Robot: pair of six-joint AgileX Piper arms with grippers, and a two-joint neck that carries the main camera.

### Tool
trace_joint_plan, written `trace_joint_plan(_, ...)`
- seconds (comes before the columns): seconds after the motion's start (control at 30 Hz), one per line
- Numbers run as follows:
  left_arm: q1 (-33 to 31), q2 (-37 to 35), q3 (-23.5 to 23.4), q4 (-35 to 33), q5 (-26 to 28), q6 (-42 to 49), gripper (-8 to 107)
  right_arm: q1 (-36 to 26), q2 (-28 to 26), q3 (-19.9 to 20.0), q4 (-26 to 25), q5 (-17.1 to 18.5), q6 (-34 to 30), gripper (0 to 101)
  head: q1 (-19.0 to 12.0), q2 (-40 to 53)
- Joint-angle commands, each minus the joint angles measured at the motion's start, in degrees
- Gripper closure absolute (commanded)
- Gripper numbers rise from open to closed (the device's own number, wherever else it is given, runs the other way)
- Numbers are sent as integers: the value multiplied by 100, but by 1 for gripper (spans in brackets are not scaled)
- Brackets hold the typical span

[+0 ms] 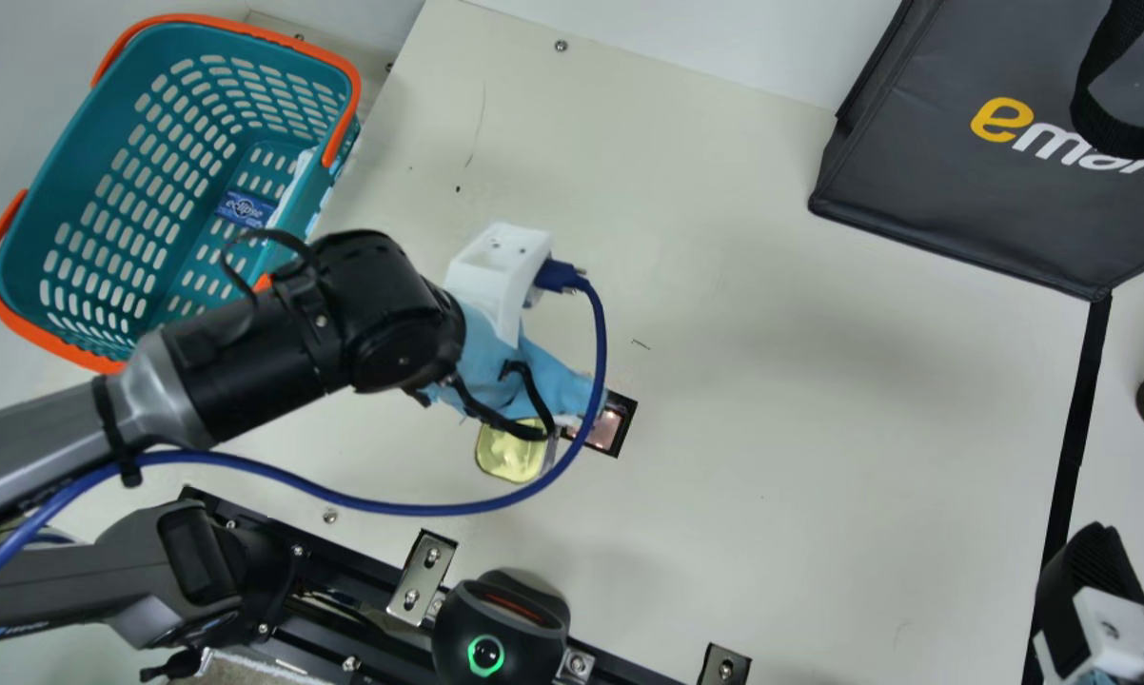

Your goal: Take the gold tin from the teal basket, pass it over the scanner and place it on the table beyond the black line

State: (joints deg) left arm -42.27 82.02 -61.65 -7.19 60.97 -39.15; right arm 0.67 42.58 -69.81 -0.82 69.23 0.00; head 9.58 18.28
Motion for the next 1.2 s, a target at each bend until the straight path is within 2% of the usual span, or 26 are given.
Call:
trace_joint_plan(0.0, -104, 25, 64, 6, -72, -63, 107, 0, 0, 0, 0, 0, 0, 6, -166, 14)
trace_joint_plan(0.37, -502, 264, 354, -1, -499, -372, 107, 0, 0, 0, 0, 0, 0, 6, -166, 14)
trace_joint_plan(0.6, -611, 450, 328, -12, -662, -574, 107, 0, 0, 0, 0, 0, 0, 6, -166, 14)
trace_joint_plan(0.87, -643, 874, -73, -118, -744, -949, 107, 0, 0, 0, 0, 0, 0, 6, -166, 14)
trace_joint_plan(1.17, -674, 1607, -848, -176, -809, -1443, 107, 0, 0, 0, 0, 0, 0, 6, -166, 14)
